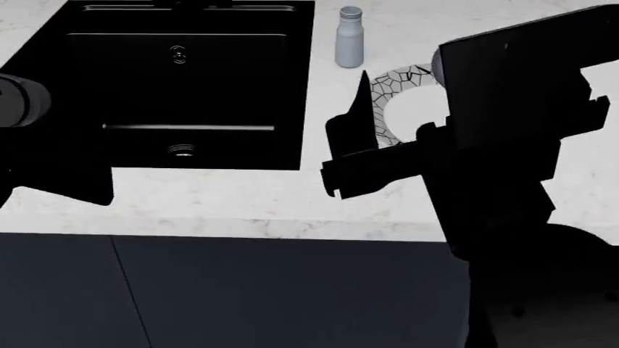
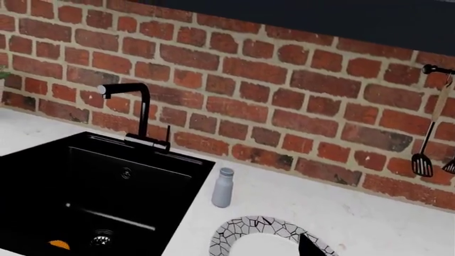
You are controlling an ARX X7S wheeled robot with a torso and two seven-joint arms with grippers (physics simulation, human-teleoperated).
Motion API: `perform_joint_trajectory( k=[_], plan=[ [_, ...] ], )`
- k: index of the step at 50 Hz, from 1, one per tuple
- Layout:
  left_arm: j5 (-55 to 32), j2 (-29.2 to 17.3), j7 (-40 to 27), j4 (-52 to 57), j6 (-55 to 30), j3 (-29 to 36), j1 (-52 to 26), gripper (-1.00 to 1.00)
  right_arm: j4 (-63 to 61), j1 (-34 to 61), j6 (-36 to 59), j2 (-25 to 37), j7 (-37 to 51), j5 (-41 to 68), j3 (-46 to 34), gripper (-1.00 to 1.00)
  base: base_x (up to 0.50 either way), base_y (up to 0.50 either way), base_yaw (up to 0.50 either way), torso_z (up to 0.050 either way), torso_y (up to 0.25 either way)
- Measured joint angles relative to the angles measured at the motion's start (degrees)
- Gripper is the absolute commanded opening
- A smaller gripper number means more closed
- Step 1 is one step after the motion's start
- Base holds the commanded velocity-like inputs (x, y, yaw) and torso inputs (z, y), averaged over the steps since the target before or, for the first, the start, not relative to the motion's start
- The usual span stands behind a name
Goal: Pick the orange from the sink and place it on the plate located on the counter
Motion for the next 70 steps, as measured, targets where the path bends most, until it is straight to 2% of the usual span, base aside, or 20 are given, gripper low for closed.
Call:
perform_joint_trajectory(
  k=[2,9,12,15,19,24,30,45,70],
  plan=[
    [-0.1,-0.1,0.1,0.0,-0.6,0.1,-0.6,1.0,0.2,0.3,0.1,0.0,-0.1,0.1,0.0,1.0,0.0,0.0,0.0,0.0,0.0],
    [4.0,0.8,3.3,-0.8,-0.9,0.4,-4.3,1.0,3.2,3.4,-0.4,4.6,10.1,13.9,-0.9,1.0,0.0,0.0,0.0,0.0,0.0],
    [-2.2,-1.1,-2.4,-3.1,-0.9,-0.5,-7.7,1.0,4.6,6.2,1.0,5.7,12.7,17.9,-1.1,1.0,0.0,0.0,0.0,0.0,0.0],
    [-12.8,-3.6,-11.2,-6.1,-0.9,-0.5,-12.1,1.0,6.4,10.1,3.0,6.4,15.2,21.8,-1.4,1.0,0.0,0.0,0.0,0.0,0.0],
    [-24.4,-6.2,-19.3,-10.5,-0.9,0.9,-17.4,1.0,9.5,15.3,4.9,7.6,18.9,27.7,-2.0,1.0,0.0,0.0,0.0,0.0,0.0],
    [-33.3,-8.2,-25.1,-15.7,-0.9,3.2,-22.6,1.0,14.1,21.1,5.8,8.9,22.0,33.1,-3.1,1.0,0.08,0.0,0.0,0.0,0.0],
    [-39.5,-9.6,-29.2,-19.7,-0.9,5.3,-26.4,1.0,18.0,25.2,5.8,10.0,24.1,36.7,-4.6,1.0,0.39,0.0,0.0,0.0,0.0],
    [-45.7,-11.5,-33.2,-23.6,-0.9,8.5,-29.6,1.0,21.6,29.6,6.2,11.4,27.5,41.8,-6.1,1.0,0.41,0.0,0.0,0.0,0.0],
    [-49.8,-12.7,-36.7,-25.8,-0.9,9.7,-30.4,1.0,23.1,31.1,5.3,12.6,30.2,45.6,-7.9,1.0,0.4,0.0,0.0,0.0,0.001]
  ],
)
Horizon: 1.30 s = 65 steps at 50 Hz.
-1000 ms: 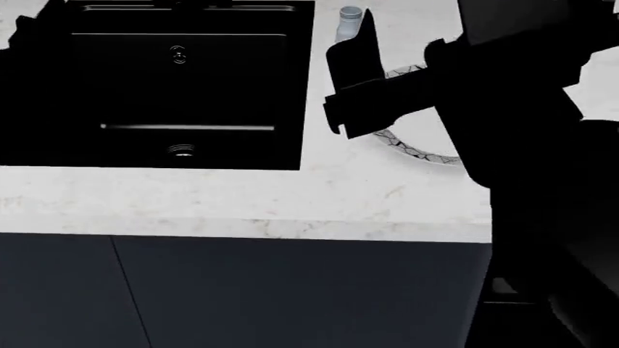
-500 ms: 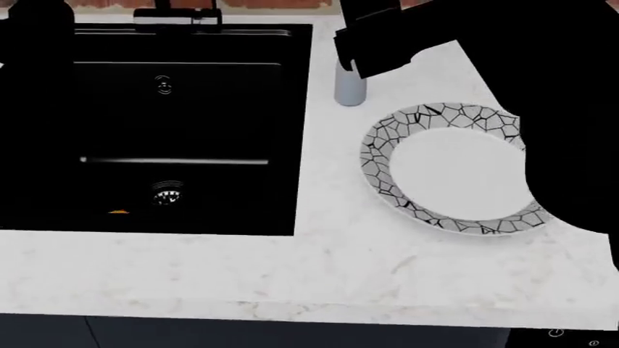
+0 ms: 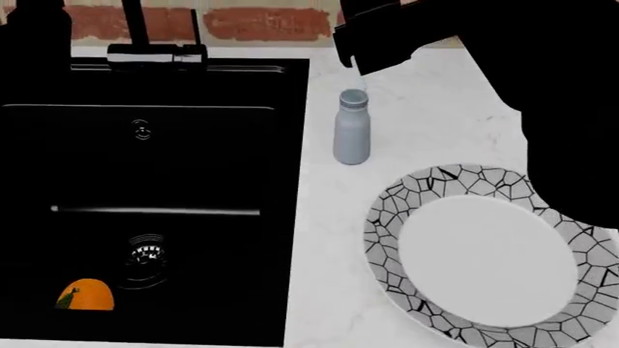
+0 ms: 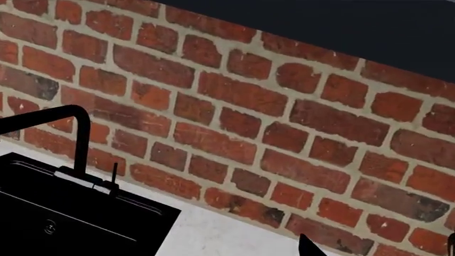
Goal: Pick the orange from the sink and place it on the plate located on the counter
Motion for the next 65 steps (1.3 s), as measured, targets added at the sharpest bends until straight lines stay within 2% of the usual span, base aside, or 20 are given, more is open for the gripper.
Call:
perform_joint_trajectory(
  k=[11,20,30,38,46,65],
  plan=[
    [-1.5,-0.2,-1.6,-0.6,0.0,0.3,-0.2,1.0,0.4,0.3,-0.5,0.4,0.8,1.1,-0.7,1.0,0.37,0.0,0.0,0.0,0.001],
    [-4.0,-0.1,-4.8,-0.6,0.0,-0.5,-0.1,1.0,0.8,0.5,-0.9,0.7,1.3,2.0,-1.2,1.0,0.0,0.0,0.0,0.0,0.001],
    [-8.0,0.9,-10.5,-1.1,1.7,-3.0,4.0,1.0,0.0,-1.0,-2.1,0.8,2.5,2.8,-1.8,1.0,0.0,0.0,0.0,0.0,0.0],
    [-9.3,1.2,-12.3,-1.3,2.2,-3.8,5.4,1.0,-0.2,-1.5,-2.4,0.8,2.8,3.0,-2.0,1.0,0.0,0.0,0.0,0.0,0.0],
    [-9.7,1.7,-12.7,-1.0,1.6,-4.9,6.3,1.0,-1.6,-2.1,-0.1,-0.9,-0.4,-1.5,-0.2,1.0,0.0,0.0,0.0,0.0,0.0],
    [-11.9,0.7,-14.8,-1.6,3.5,-3.0,6.3,1.0,-1.6,-2.0,0.0,-0.6,0.6,-0.3,0.0,1.0,0.0,0.0,0.0,0.0,-0.245]
  ],
)
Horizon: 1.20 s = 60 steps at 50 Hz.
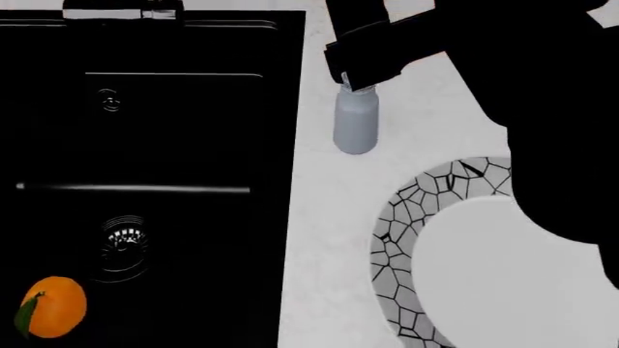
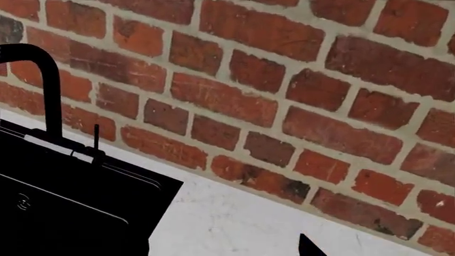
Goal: Pick the orange from the sink and place it on the plate located on the counter
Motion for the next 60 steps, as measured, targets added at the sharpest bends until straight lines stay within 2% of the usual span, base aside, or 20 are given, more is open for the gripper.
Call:
perform_joint_trajectory(
  k=[8,17,31,40,49,60],
  plan=[
    [-0.5,-0.4,-0.3,-0.3,0.9,0.9,-0.2,1.0,0.3,0.1,-0.5,0.4,0.7,1.0,-0.4,1.0,0.0,0.0,0.0,0.0,-0.248],
    [-2.9,-0.7,-3.3,-2.2,0.1,2.0,-0.8,1.0,0.7,0.1,-1.0,0.8,1.3,2.1,-1.0,1.0,0.0,0.0,0.0,0.0,0.0],
    [-29.9,-5.8,-22.0,-14.5,-0.5,15.6,-8.6,1.0,1.0,0.5,-1.2,1.2,2.7,4.5,-0.7,1.0,0.0,0.0,0.0,0.0,0.0],
    [-44.3,-8.9,-29.5,-19.7,1.5,24.8,-12.4,1.0,1.1,0.8,-1.5,1.6,3.6,6.0,-0.6,1.0,0.0,0.0,0.0,0.0,0.0],
    [-50.1,-10.4,-30.6,-24.7,2.3,30.0,-14.1,1.0,1.3,1.0,-2.1,2.0,4.1,7.0,-0.9,1.0,0.0,0.0,0.0,0.0,0.0],
    [-49.1,-10.6,-27.1,-30.7,1.7,32.9,-14.8,1.0,1.6,1.1,-2.7,2.5,4.8,8.1,-1.4,1.0,0.0,0.0,0.0,0.0,0.0]
  ],
)
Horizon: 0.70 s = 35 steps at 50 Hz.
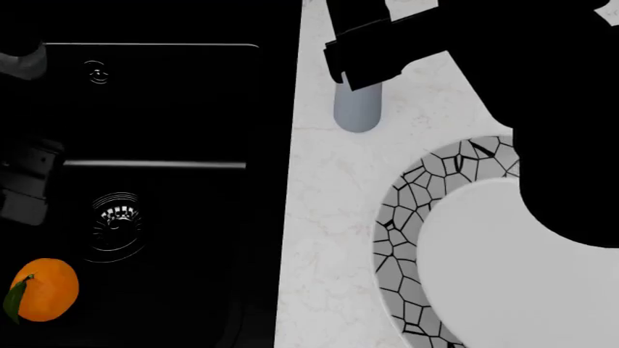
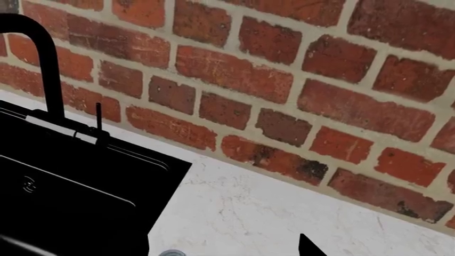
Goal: Pick the orange from the sink and place it on the plate located on the counter
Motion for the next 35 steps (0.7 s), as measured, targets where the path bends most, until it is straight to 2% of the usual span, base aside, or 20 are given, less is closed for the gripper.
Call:
perform_joint_trajectory(
  k=[23,35],
  plan=[
    [15.4,2.4,17.5,-9.7,-0.6,4.1,1.9,1.0,0.9,0.1,-1.8,1.1,0.8,1.7,-2.1,1.0,0.0,0.0,0.0,0.0,0.0],
    [28.5,5.4,33.6,-16.4,2.0,10.2,1.5,1.0,1.4,0.2,-2.9,1.6,1.0,2.1,-3.3,1.0,0.0,0.0,0.0,0.0,0.0]
  ],
)
